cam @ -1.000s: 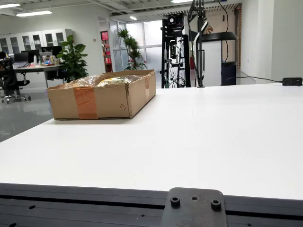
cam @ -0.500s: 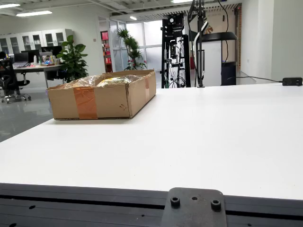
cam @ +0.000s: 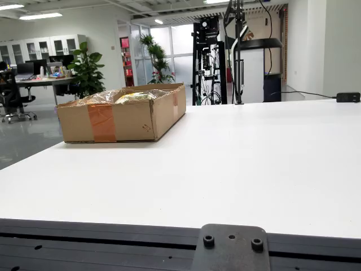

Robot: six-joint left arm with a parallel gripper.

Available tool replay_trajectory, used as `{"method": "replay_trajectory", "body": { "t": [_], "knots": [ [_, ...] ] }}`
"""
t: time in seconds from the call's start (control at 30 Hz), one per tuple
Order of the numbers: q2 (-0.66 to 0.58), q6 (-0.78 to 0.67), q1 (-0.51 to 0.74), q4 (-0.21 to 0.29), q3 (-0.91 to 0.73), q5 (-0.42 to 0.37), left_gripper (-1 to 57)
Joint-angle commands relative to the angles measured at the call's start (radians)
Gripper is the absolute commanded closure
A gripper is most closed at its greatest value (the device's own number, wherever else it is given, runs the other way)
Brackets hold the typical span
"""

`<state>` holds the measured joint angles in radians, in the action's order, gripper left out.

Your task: Grasp a snack and put it in the bin.

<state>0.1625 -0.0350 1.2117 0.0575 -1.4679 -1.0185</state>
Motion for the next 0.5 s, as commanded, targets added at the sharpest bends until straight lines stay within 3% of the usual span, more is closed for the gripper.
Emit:
{"method": "replay_trajectory", "body": {
  "t": [0.03, 0.5],
  "knots": [
    [0.0, -0.002, -0.003, 0.001, 0.0, 0.0, 56.2],
    [0.0, 0.002, -0.074, -0.001, 0.0, 0.0, 56.2]
  ]
}}
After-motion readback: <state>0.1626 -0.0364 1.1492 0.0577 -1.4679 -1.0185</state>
